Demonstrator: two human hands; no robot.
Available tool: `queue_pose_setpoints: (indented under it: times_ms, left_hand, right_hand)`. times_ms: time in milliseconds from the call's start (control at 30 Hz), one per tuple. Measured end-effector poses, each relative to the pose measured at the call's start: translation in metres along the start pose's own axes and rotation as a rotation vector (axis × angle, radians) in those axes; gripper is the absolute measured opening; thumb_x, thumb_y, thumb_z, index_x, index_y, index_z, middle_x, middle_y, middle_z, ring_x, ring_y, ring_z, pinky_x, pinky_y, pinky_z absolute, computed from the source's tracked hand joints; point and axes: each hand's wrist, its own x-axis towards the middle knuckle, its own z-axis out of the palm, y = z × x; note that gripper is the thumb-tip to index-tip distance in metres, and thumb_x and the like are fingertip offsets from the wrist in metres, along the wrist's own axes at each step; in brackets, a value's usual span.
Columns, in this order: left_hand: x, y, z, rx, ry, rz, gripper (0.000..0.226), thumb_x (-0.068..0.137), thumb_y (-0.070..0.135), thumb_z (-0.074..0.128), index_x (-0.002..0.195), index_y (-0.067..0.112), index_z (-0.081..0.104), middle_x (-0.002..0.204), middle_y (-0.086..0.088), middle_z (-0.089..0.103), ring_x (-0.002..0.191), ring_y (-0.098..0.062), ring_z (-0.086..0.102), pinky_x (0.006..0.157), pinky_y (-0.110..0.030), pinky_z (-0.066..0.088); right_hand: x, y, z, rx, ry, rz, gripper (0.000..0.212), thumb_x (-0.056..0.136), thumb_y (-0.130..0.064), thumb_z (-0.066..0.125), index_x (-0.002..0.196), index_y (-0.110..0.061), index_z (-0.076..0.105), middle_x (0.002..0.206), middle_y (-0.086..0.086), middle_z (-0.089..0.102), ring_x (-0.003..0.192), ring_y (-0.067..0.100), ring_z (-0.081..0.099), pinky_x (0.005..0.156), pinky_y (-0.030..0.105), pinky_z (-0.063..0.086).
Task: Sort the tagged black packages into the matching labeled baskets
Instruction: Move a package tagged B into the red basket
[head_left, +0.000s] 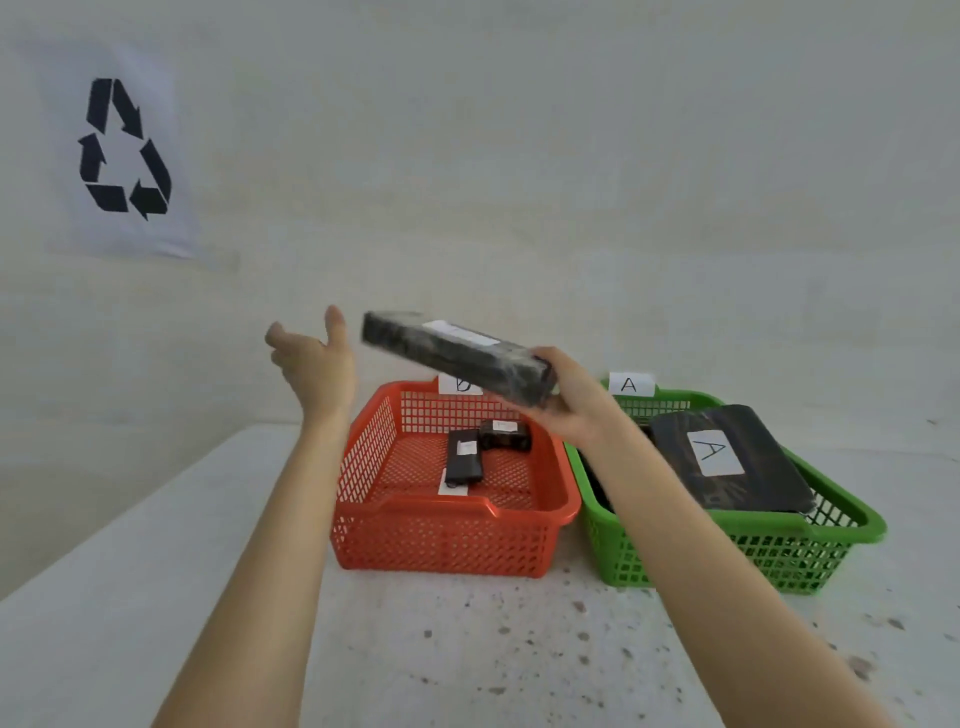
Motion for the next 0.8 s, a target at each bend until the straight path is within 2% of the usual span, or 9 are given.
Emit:
queue_pose_setpoints:
  times_ms: [33,100,200,333,433,533,667,733,800]
  left_hand:
    - [-0.005,-0.005,0.006,-0.026,-0.038,-0.059,0.079,0.092,0.042,0.047,0.146,0.001,0.006,0.15,-0.026,0.023,0.132,-0.039,0.038,0.109,-0.041,0.036]
    - [-0.018,-0.018,0.018,0.0,-0.28,-0.23,0.092,0.088,0.054,0.048,0.147,0.009,-0.006,0.151,-0.02,0.027,0.128,-0.037,0.045,0.103,-0.047,0.043]
    - [-0.043,-0.036,0.024,0.01,-0.666,-0.277,0.093,0.077,0.052,0.065,0.141,0.012,0.011,0.139,-0.012,0.046,0.112,-0.027,0.059,0.08,-0.038,0.056]
    - [-0.048,-0.062,0.027,0.028,-0.821,-0.198,0.072,0.08,0.021,0.071,0.138,0.002,0.033,0.13,-0.013,0.057,0.112,-0.022,0.06,0.092,-0.033,0.052]
    - [-0.046,-0.064,0.025,0.237,-0.966,-0.111,0.052,0.078,0.028,0.073,0.123,0.007,0.057,0.101,-0.004,0.07,0.089,-0.014,0.066,0.073,-0.023,0.052]
    - [-0.046,-0.056,0.026,0.256,-1.007,-0.169,0.044,0.077,0.034,0.072,0.109,0.012,0.052,0.097,-0.006,0.069,0.09,-0.019,0.068,0.082,-0.03,0.055]
    - [-0.047,-0.043,0.034,0.326,-1.206,-0.187,0.02,0.086,0.029,0.063,0.098,0.016,0.055,0.093,-0.003,0.067,0.081,-0.013,0.065,0.074,-0.025,0.053]
    - [-0.045,-0.037,0.037,0.393,-1.238,-0.201,0.026,0.086,0.02,0.063,0.109,0.012,0.053,0.097,-0.004,0.064,0.082,-0.015,0.065,0.077,-0.026,0.055]
    - [-0.043,-0.036,0.042,0.49,-1.263,-0.216,0.045,0.085,0.007,0.064,0.125,0.01,0.045,0.106,-0.006,0.059,0.087,-0.019,0.065,0.084,-0.032,0.056]
  right_hand:
    - [0.004,0.01,0.006,0.101,0.023,-0.008,0.007,0.091,-0.007,0.048,0.092,-0.001,0.052,0.113,0.021,0.058,0.098,0.034,0.06,0.074,0.046,0.055]
    - [0.011,0.032,0.017,0.167,0.083,0.021,0.017,0.09,-0.001,0.049,0.107,0.0,0.05,0.13,0.023,0.052,0.117,0.036,0.053,0.087,0.044,0.048]
    - [0.017,0.061,0.025,0.16,0.132,0.112,0.031,0.089,-0.001,0.052,0.12,-0.001,0.047,0.133,0.024,0.048,0.122,0.035,0.049,0.088,0.041,0.047]
    - [0.021,0.074,0.012,-0.065,0.236,0.046,0.044,0.089,-0.002,0.054,0.129,0.0,0.038,0.127,0.022,0.05,0.113,0.034,0.053,0.081,0.044,0.053]
    - [0.011,0.064,-0.008,-0.467,0.248,0.108,0.04,0.092,-0.017,0.054,0.123,-0.015,0.029,0.105,0.012,0.05,0.08,0.025,0.059,0.057,0.033,0.056]
    - [0.0,0.039,-0.021,-0.777,0.18,0.311,0.034,0.095,-0.035,0.043,0.119,-0.012,0.038,0.098,0.015,0.055,0.065,0.02,0.056,0.038,0.019,0.047]
    - [-0.003,0.008,-0.028,-0.965,0.039,0.45,0.038,0.096,-0.042,0.04,0.109,-0.006,0.044,0.086,0.015,0.058,0.06,0.02,0.062,0.039,0.018,0.05]
    - [-0.003,0.001,-0.028,-1.075,-0.022,0.496,0.04,0.093,-0.039,0.047,0.109,-0.002,0.047,0.088,0.016,0.058,0.055,0.02,0.063,0.043,0.02,0.053]
    - [-0.001,0.0,-0.028,-1.268,-0.063,0.509,0.045,0.089,-0.034,0.055,0.115,0.003,0.051,0.094,0.019,0.058,0.062,0.02,0.061,0.05,0.02,0.056]
